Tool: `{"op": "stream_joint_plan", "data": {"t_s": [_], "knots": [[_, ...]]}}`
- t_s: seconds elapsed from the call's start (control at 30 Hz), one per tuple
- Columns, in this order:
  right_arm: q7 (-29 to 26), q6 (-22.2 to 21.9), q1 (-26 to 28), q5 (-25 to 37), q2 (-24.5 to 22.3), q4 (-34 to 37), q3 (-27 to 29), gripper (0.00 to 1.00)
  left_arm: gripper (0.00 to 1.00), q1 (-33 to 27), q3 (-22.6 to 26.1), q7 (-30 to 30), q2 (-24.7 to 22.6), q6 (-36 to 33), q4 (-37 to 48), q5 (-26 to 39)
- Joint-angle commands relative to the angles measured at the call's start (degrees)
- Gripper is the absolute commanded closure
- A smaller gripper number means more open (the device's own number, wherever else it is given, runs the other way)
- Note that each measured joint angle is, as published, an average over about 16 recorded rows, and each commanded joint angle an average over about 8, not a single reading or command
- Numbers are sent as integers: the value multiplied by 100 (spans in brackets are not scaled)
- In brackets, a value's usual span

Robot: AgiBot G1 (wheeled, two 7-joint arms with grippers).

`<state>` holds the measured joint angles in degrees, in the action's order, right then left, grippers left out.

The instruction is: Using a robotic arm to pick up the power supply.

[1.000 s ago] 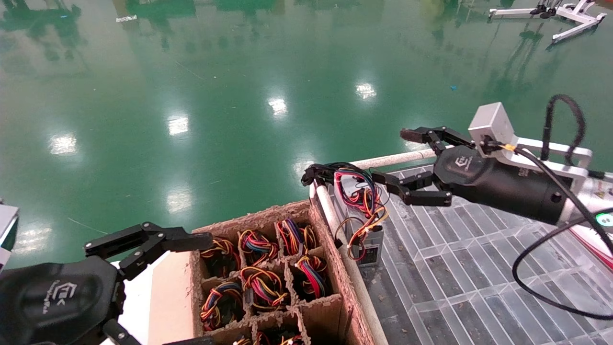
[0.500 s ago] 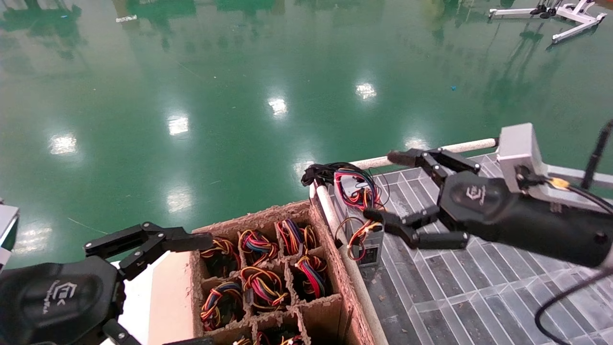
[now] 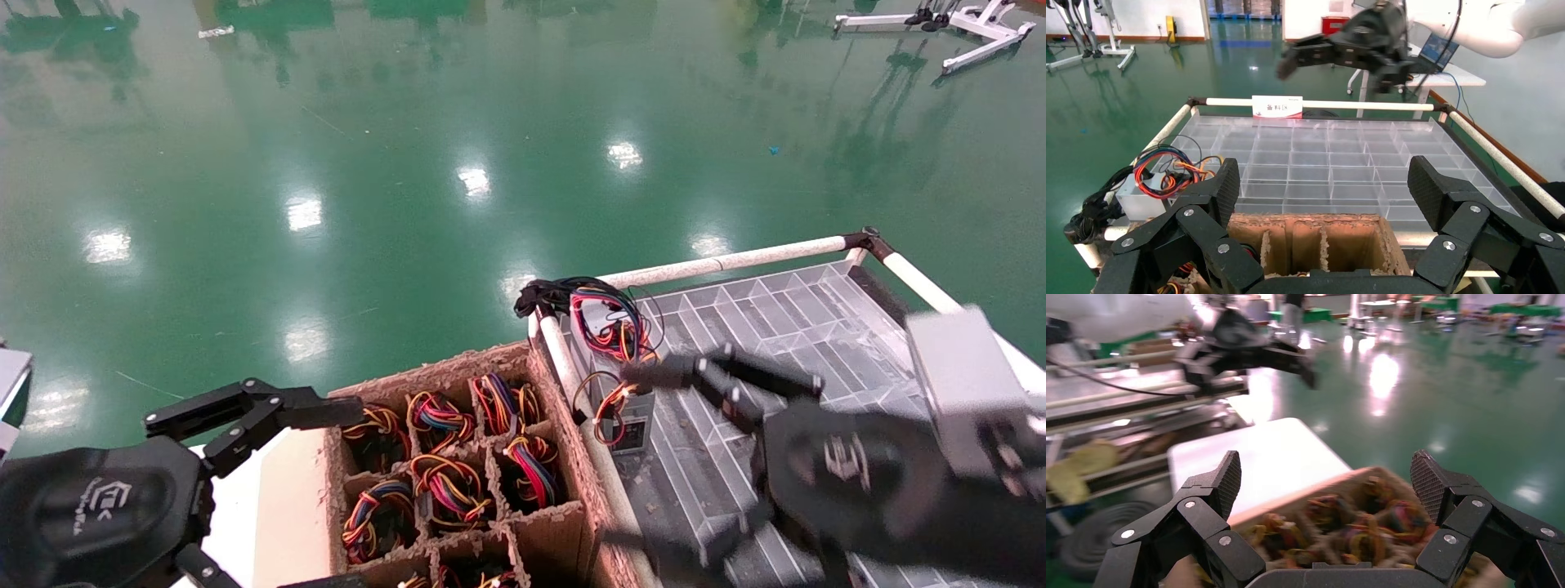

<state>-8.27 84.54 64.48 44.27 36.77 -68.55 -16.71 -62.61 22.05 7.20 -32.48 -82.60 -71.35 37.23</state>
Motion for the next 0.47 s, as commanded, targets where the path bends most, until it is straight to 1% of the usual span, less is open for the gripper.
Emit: {"op": "stream_joint_plan", "data": {"t_s": [0.03,0.2,0.3,0.47], "knots": [[-119,54,-138,-113,-83,-236,33,0,0,0,0,0,0,0,0,0],[-284,145,-359,-306,-214,-635,85,0,0,1,0,0,0,1,0,-1],[-313,168,-412,-359,-246,-730,101,0,0,1,-1,0,0,1,1,-1],[-296,161,-394,-347,-236,-688,103,0,0,1,-1,0,0,1,1,-1]]}}
